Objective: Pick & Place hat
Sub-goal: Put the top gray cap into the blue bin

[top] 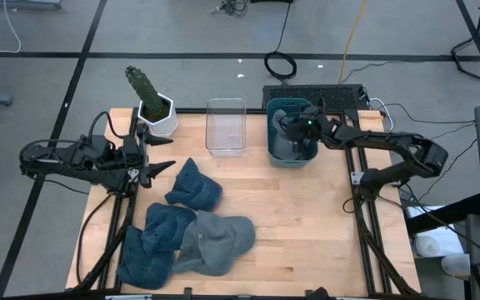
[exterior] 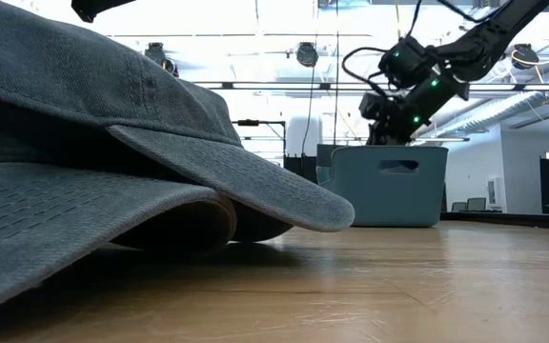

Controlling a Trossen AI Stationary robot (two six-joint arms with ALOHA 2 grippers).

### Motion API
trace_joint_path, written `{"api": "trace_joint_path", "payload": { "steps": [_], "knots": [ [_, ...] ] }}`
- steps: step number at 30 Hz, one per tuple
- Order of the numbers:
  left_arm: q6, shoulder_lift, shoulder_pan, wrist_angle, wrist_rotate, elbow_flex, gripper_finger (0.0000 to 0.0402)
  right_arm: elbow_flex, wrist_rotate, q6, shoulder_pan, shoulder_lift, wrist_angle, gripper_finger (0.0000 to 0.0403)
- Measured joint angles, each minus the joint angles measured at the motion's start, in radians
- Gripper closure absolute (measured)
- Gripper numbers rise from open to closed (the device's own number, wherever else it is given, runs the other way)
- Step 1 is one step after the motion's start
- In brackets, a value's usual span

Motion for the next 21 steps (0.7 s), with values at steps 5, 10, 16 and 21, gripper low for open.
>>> {"api": "trace_joint_path", "payload": {
  "steps": [5, 10, 16, 21],
  "knots": [
    [0.0, 0.0, 0.0, 0.0, 0.0, 0.0, 0.0076, 0.0, 0.174, -0.043, 0.0, 0.069, 0.019, 0.0403],
    [0.0, 0.0, 0.0, 0.0, 0.0, 0.0, 0.0081, 0.0, 0.265, 0.008, 0.021, 0.068, 0.04, 0.0403],
    [0.0, 0.0, 0.0, 0.0, 0.0, 0.0, 0.0091, 0.0, 0.26, 0.143, 0.055, -0.007, 0.033, 0.0363],
    [0.0, 0.0, 0.0, 0.0, 0.0, 0.0, 0.0086, 0.0, 0.297, 0.187, 0.082, -0.092, 0.046, 0.0284]
  ]
}}
